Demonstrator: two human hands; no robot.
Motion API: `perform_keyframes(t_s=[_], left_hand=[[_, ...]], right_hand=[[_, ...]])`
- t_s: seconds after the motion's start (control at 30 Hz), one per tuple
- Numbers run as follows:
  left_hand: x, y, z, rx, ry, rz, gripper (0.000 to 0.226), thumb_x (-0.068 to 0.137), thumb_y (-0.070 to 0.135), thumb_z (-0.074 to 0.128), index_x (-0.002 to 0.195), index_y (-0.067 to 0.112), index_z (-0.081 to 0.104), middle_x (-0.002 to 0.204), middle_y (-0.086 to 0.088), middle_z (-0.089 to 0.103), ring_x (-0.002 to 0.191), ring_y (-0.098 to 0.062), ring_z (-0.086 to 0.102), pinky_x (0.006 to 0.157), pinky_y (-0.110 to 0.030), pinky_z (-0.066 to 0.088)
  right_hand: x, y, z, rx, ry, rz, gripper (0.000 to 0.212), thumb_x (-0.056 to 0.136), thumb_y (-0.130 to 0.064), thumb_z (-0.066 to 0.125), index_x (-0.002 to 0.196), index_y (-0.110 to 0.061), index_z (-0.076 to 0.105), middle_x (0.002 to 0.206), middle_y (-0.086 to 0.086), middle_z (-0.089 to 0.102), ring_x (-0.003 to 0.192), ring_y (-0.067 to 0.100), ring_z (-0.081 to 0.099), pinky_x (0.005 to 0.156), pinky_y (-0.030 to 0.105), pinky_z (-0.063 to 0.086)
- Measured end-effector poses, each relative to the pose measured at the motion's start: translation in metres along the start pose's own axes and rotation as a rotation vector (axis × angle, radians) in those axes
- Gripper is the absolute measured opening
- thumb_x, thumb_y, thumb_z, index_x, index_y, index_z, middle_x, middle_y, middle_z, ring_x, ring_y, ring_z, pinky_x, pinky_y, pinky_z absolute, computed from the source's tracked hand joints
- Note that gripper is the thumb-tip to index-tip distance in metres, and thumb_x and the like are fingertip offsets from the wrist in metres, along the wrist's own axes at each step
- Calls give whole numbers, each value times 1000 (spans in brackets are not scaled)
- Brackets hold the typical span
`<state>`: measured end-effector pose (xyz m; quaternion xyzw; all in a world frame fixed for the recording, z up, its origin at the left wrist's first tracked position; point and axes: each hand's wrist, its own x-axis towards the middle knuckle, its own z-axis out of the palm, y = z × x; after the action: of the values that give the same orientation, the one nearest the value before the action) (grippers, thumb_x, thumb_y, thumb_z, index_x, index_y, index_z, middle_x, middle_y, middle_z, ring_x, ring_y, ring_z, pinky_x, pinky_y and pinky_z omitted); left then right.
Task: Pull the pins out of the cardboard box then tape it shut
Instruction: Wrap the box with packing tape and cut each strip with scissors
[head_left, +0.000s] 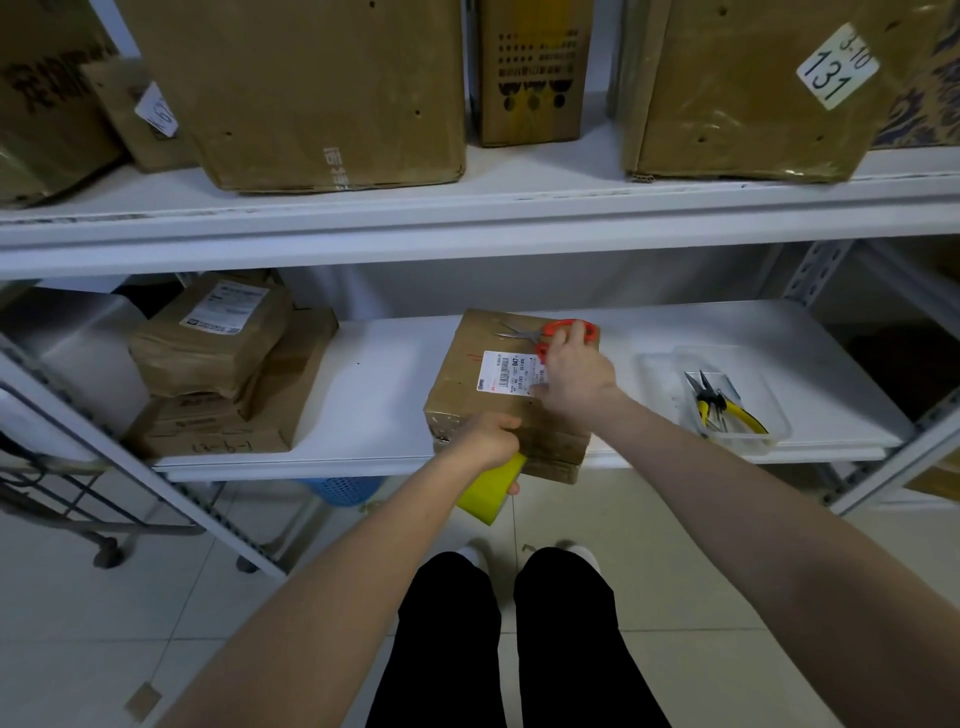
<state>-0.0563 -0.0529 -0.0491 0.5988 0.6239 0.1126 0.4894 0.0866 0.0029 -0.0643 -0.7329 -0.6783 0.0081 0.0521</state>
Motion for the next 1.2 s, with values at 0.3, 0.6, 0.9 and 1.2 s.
perform_keyframes(t_s=[0.3, 0.6, 0.9, 1.2], left_hand=[[3, 1, 4, -43, 29, 31, 46, 91, -3, 43, 132, 15, 54, 137, -8, 49, 86, -24, 61, 53, -23, 56], [10, -6, 4, -63, 51, 18, 49, 90, -6, 46, 134, 13, 52, 142, -7, 45, 89, -23, 62, 55, -17, 55], [11, -11, 13, -108, 89, 120, 45, 93, -1, 45, 136, 12, 49, 131, -4, 52, 49, 8, 60, 39, -4, 39], [-5, -35, 22, -365, 202, 23, 12, 88, 6, 58, 100, 3, 56, 91, -17, 60, 53, -22, 64, 54, -34, 59]], right_hand=[[-26, 21, 15, 83, -31, -425, 36, 86, -9, 45, 117, -14, 64, 122, 6, 63, 108, 27, 59, 86, 35, 50], [-9, 6, 14, -59, -130, -311, 48, 98, -28, 33, 144, -19, 37, 151, -4, 36, 133, 23, 33, 105, 41, 33], [-44, 18, 18, -36, 22, -390, 33, 93, -27, 41, 116, -19, 63, 123, 1, 63, 112, 23, 55, 91, 34, 43], [-36, 0, 7, -5, -79, -253, 37, 94, -51, 48, 101, -22, 69, 98, 1, 68, 92, 22, 62, 68, 30, 48]])
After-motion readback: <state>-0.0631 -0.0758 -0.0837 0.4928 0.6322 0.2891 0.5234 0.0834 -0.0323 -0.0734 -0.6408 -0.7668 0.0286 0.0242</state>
